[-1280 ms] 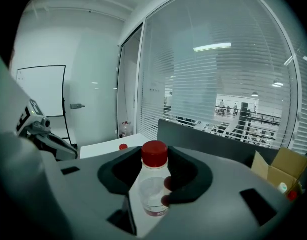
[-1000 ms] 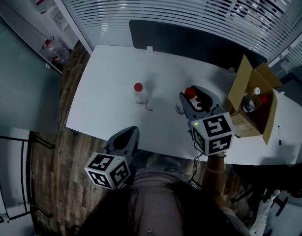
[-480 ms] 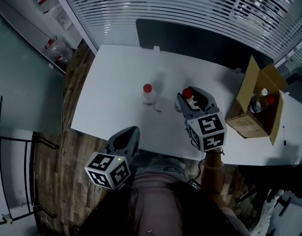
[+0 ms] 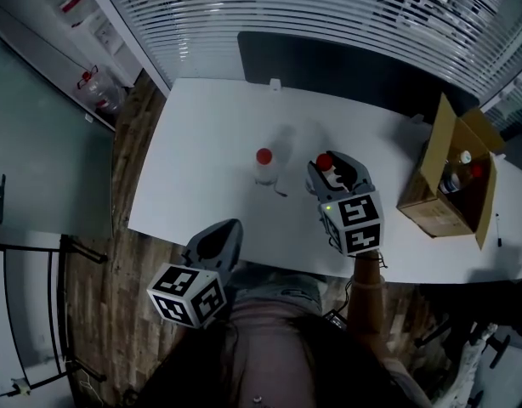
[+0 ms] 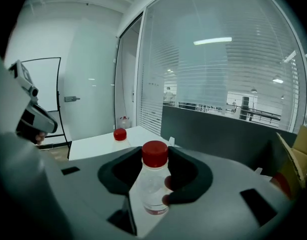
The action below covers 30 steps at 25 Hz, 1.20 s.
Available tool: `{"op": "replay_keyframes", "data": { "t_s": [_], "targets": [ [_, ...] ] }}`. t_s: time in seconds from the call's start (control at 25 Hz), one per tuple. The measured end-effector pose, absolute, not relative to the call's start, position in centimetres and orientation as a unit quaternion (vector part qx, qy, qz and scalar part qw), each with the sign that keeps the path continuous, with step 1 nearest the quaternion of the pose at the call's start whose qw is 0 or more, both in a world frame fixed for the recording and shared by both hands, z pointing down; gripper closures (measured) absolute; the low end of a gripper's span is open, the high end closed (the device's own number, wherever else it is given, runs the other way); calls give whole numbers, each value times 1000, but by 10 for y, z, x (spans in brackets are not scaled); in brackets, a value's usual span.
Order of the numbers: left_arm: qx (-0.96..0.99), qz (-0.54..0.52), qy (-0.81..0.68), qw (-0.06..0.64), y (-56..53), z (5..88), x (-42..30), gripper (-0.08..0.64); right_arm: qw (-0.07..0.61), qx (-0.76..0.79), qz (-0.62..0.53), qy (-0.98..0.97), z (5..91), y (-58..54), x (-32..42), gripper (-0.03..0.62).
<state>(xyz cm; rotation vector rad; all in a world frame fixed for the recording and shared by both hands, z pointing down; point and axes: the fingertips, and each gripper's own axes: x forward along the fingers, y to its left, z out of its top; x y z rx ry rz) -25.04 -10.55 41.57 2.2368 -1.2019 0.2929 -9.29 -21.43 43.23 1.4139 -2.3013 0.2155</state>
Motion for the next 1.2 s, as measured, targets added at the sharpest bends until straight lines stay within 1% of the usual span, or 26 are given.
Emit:
{"op": "replay_keyframes", "data": {
  "t_s": [0.44, 1.0, 1.2],
  "targets": [
    [840, 120, -442, 292, -111, 423, -252, 552, 217, 513, 84, -826, 453, -226, -96, 434],
    [844, 131, -430, 291, -115, 427, -248, 552, 185, 528, 99, -823, 461, -225, -91, 434],
    [848, 133, -424, 288, -115, 427, -245, 552, 186, 530, 106, -820, 462, -223, -87, 434]
  ]
}}
